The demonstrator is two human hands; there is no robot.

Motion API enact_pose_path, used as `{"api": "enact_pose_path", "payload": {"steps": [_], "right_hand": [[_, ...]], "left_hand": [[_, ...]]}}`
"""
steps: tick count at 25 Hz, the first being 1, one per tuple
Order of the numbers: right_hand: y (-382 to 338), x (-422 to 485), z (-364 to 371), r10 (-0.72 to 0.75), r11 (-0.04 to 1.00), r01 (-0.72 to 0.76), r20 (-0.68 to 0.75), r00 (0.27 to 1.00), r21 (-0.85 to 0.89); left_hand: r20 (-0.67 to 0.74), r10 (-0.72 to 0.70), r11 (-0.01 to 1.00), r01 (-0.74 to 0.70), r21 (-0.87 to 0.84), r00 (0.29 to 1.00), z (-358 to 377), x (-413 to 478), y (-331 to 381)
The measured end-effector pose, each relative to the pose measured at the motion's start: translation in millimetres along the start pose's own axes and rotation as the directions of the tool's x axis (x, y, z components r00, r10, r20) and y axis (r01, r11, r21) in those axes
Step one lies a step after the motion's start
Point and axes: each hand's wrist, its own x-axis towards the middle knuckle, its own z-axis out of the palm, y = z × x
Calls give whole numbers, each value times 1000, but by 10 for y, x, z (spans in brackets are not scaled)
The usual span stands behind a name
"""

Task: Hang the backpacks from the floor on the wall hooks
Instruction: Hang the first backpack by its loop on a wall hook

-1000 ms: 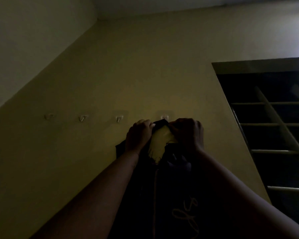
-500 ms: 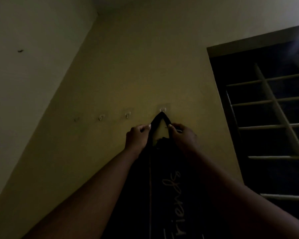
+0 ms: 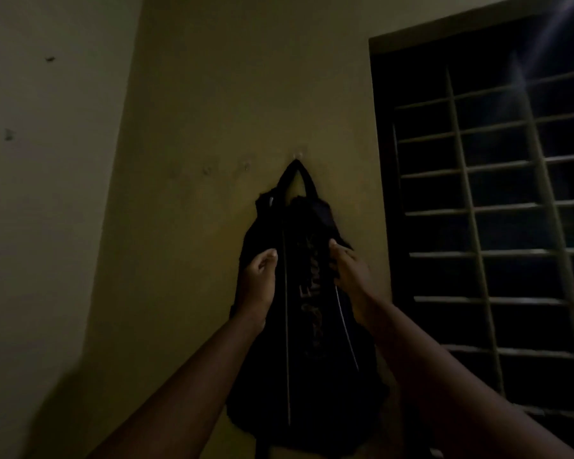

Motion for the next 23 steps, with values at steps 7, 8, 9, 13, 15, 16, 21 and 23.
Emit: {"api": "enact_pose_path", "payload": {"steps": [7,8,9,13,15,16,21,23], "right_hand": [[266,-2218,-133,319,948,-320,45,947,8],[310,-2487,-175,360,933,-360,43,932,7],[370,-2745,-232,407,913,-408,36,913,2],[741,-3677,-492,564,824,-565,24,825,41],[921,-3994,-626,634,771,-632,-4,773,78],[1012,-4128,-715,669,741,-665,-18,743,94],[1565,-4609,-1280,764,645,-754,-113,635,125],[1792,-4736,-1461,772,634,-766,-151,618,107]], "left_hand": [[115,-347,929,358,-94,931,-567,-2113,-326],[126,-385,911,398,-103,914,-622,-2394,-355],[134,-429,889,444,-111,893,-662,-2669,-393],[149,-567,815,578,-43,810,-679,-3569,-600],[167,-614,780,625,-24,772,-575,-3891,-691],[181,-641,757,653,-14,746,-497,-4058,-740],[225,-785,608,787,102,577,-10,-4753,-1201],[222,-824,557,816,153,521,97,-4952,-1383]]}}
